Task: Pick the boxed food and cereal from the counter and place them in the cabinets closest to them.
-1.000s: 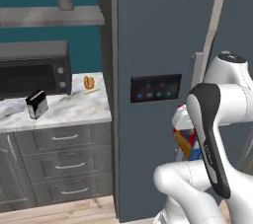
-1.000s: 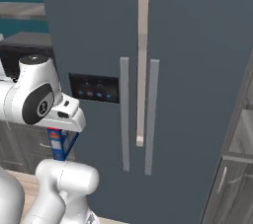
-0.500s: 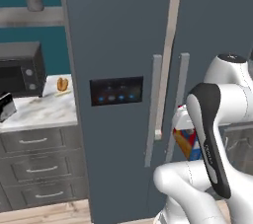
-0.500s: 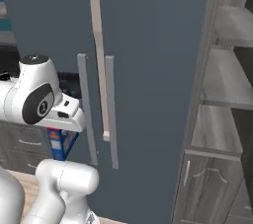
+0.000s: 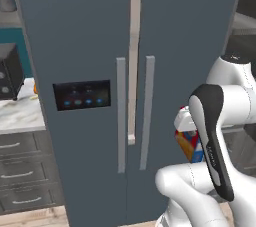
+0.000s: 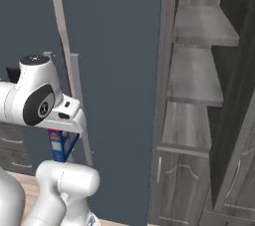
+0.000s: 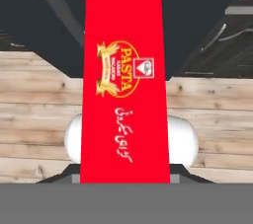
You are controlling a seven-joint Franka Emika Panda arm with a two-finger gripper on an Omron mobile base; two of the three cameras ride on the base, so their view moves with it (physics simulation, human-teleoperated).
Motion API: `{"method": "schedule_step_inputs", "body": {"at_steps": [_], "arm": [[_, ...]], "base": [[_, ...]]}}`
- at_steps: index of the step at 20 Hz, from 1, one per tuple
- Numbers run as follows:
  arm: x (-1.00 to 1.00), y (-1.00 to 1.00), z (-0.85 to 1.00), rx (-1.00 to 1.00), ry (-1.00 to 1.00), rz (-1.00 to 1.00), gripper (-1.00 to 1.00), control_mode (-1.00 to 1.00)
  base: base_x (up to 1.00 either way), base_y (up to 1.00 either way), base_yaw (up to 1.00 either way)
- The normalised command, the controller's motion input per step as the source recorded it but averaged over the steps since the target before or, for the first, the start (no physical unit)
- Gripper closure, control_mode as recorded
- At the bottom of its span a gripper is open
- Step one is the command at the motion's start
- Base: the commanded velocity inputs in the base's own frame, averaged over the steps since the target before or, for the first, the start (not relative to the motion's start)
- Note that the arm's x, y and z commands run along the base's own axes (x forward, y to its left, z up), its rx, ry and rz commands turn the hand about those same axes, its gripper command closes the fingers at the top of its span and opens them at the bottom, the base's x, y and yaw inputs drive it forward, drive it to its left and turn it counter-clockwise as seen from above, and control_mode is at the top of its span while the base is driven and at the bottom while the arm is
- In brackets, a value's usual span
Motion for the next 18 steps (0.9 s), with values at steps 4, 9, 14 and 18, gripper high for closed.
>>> {"method": "schedule_step_inputs", "body": {"at_steps": [4, 9, 14, 18], "arm": [[0.00, 0.00, 0.00, 0.00, 0.00, 0.00, 1.00, 1.00], [0.00, 0.00, 0.00, 0.00, 0.00, 0.00, 1.00, 1.00], [0.00, 0.00, 0.00, 0.00, 0.00, 0.00, 1.00, 1.00], [0.00, 0.00, 0.00, 0.00, 0.00, 0.00, 1.00, 1.00]], "base": [[-0.19, -0.50, 0.00], [-0.19, -0.45, 0.00], [-0.20, -0.46, 0.00], [-0.19, -0.43, 0.00]]}}
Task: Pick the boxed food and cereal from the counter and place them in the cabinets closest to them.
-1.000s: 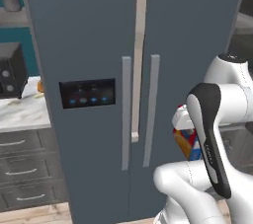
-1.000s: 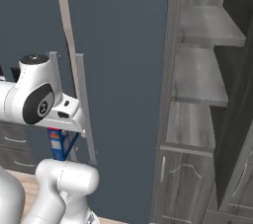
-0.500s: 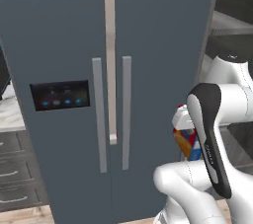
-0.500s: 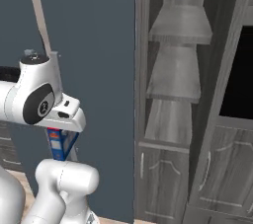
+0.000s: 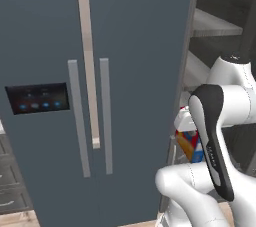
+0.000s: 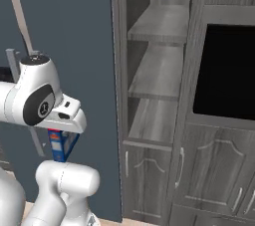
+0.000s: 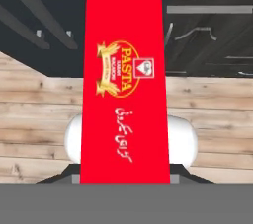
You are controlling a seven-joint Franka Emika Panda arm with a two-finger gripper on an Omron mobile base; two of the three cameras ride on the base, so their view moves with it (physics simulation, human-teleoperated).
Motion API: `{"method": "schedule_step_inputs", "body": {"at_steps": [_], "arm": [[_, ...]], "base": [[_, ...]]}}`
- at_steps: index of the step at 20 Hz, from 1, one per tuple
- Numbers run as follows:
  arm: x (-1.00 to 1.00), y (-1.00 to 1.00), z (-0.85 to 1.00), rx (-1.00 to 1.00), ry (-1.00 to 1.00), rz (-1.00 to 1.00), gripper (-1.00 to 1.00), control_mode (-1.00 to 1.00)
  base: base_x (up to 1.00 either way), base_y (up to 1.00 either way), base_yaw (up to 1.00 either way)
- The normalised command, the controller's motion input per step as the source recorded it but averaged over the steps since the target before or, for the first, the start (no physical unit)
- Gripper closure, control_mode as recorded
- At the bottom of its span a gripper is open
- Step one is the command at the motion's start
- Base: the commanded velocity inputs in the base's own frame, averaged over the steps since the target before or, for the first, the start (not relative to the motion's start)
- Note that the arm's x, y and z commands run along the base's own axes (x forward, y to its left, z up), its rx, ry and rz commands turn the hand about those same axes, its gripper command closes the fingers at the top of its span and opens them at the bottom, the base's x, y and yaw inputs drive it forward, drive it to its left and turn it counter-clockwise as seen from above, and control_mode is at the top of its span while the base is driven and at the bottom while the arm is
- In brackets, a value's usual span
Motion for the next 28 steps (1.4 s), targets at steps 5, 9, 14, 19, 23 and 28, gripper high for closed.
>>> {"method": "schedule_step_inputs", "body": {"at_steps": [5, 9, 14, 19, 23, 28], "arm": [[0.00, 0.00, 0.00, 0.00, 0.00, 0.00, 1.00, 1.00], [0.00, 0.00, 0.00, 0.00, 0.00, 0.00, 1.00, 1.00], [0.00, 0.00, 0.00, 0.00, 0.00, 0.00, 1.00, 1.00], [0.00, 0.00, 0.00, 0.00, 0.00, 0.00, 1.00, 1.00], [0.00, 0.00, 0.00, 0.00, 0.00, 0.00, 1.00, 1.00], [0.00, 0.00, 0.00, 0.00, 0.00, 0.00, 1.00, 1.00]], "base": [[-0.04, -0.08, -0.01], [0.00, -0.11, -0.02], [0.00, -0.20, -0.09], [0.05, -0.11, -0.06], [0.00, 0.00, 0.00], [0.26, -0.15, 0.00]]}}
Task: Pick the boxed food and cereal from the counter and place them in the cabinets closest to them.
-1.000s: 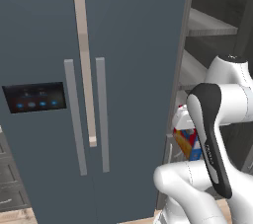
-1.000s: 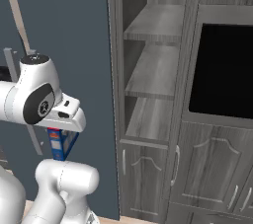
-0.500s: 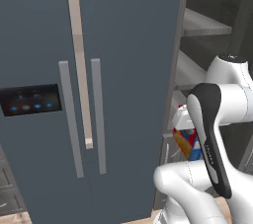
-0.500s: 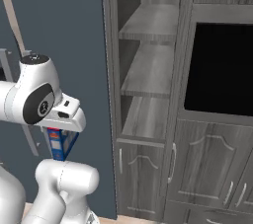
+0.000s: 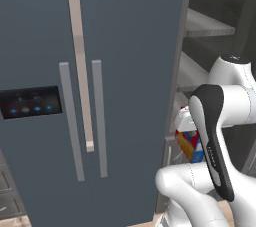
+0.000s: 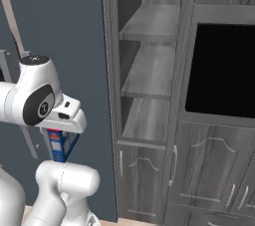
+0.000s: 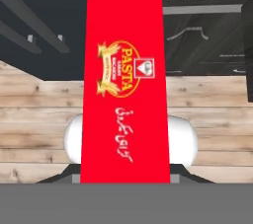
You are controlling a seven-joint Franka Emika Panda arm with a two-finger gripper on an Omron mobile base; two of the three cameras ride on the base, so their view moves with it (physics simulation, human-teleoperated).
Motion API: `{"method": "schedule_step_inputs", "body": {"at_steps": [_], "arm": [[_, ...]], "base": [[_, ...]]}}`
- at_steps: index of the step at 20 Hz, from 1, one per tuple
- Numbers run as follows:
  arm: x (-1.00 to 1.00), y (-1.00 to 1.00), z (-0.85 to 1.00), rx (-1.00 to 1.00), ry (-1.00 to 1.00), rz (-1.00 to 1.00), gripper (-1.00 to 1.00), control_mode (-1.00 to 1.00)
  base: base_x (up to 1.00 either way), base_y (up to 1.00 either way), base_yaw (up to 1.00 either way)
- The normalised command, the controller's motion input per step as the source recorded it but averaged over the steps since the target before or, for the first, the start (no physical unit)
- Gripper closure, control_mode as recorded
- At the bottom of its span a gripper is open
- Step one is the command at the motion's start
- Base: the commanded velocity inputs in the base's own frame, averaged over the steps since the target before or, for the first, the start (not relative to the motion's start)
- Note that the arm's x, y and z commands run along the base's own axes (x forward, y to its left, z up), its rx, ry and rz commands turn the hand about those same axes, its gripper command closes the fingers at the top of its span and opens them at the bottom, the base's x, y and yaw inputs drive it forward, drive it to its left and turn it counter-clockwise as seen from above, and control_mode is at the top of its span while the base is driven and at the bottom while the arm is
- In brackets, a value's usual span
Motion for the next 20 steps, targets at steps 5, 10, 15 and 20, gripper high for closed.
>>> {"method": "schedule_step_inputs", "body": {"at_steps": [5, 10, 15, 20], "arm": [[0.00, 0.00, 0.00, 0.00, 0.00, 0.00, 1.00, 1.00], [0.00, 0.00, 0.00, 0.00, 0.00, 0.00, 1.00, 1.00], [0.00, 0.00, 0.00, 0.00, 0.00, 0.00, 1.00, 1.00], [0.05, -0.03, 0.00, 0.00, 0.00, 0.00, 1.00, -1.00]], "base": [[0.40, -0.29, 0.00], [0.27, -0.36, 0.00], [0.08, -0.20, 0.00], [0.00, 0.00, 0.00]]}}
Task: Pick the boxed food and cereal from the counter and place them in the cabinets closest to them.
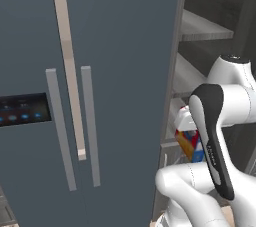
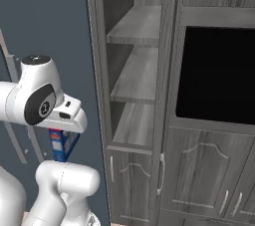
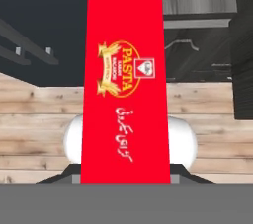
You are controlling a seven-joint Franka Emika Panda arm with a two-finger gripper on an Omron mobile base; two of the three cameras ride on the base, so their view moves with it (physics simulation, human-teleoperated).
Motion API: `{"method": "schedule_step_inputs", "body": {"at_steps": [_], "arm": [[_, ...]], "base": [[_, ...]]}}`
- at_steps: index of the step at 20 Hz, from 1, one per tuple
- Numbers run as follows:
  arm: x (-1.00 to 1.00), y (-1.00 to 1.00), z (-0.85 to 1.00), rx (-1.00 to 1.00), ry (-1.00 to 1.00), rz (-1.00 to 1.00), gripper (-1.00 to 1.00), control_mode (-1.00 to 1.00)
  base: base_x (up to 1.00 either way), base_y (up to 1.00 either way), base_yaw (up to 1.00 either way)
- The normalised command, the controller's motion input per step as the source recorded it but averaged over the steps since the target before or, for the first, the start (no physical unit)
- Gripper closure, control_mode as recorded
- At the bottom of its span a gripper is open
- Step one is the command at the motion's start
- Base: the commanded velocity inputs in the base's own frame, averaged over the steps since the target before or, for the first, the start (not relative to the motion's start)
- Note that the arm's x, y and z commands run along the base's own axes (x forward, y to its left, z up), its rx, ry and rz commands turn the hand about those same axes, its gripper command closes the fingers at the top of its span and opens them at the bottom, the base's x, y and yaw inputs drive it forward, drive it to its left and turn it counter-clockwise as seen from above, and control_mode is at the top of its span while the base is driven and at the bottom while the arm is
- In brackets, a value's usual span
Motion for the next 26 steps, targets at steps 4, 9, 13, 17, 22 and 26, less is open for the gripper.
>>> {"method": "schedule_step_inputs", "body": {"at_steps": [4, 9, 13, 17, 22, 26], "arm": [[0.23, -0.18, 0.10, 0.03, 0.00, 0.00, 1.00, -1.00], [0.14, -0.06, 0.31, 0.04, 0.00, 0.00, 1.00, -1.00], [0.08, -0.01, 0.36, 0.02, 0.02, 0.00, 1.00, -1.00], [0.09, 0.00, 0.30, 0.00, 0.03, 0.00, 1.00, -1.00], [0.01, 0.00, 0.02, 0.00, 0.01, 0.00, 1.00, -1.00], [0.00, -0.23, 0.00, 0.00, -0.02, -0.03, 1.00, -1.00]], "base": [[0.00, 0.00, 0.00], [0.00, 0.00, 0.00], [0.00, 0.00, 0.00], [0.00, 0.00, 0.00], [0.00, 0.00, 0.00], [0.00, 0.00, 0.00]]}}
